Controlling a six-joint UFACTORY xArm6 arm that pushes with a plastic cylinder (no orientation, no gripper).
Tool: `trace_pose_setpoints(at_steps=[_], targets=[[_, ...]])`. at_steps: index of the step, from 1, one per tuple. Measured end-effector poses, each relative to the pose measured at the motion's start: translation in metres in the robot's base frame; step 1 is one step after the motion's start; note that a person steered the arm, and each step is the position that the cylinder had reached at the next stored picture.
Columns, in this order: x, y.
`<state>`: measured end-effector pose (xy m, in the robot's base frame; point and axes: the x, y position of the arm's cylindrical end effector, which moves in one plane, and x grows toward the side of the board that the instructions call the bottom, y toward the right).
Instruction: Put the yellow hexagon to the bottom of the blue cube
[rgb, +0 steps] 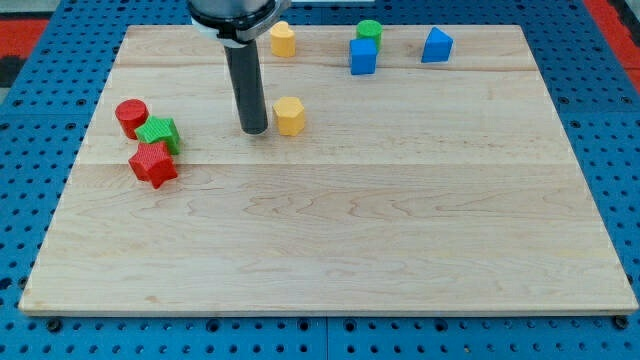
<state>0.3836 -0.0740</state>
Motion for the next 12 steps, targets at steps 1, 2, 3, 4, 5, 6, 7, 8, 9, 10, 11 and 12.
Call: trace_pose_setpoints(at_steps=[1, 2, 3, 4, 5, 6, 7, 8, 9, 10, 11, 12], targets=[[-0.006, 0.045], [-0.031, 0.063], [-0.03, 0.107], [-0.03, 0.108], [-0.031, 0.107], [-0.036, 0.111], [-0.038, 0.111], [-0.041, 0.105], [-0.051, 0.063], [-0.058, 0.014], [-0.118, -0.085], [-0.11, -0.188]])
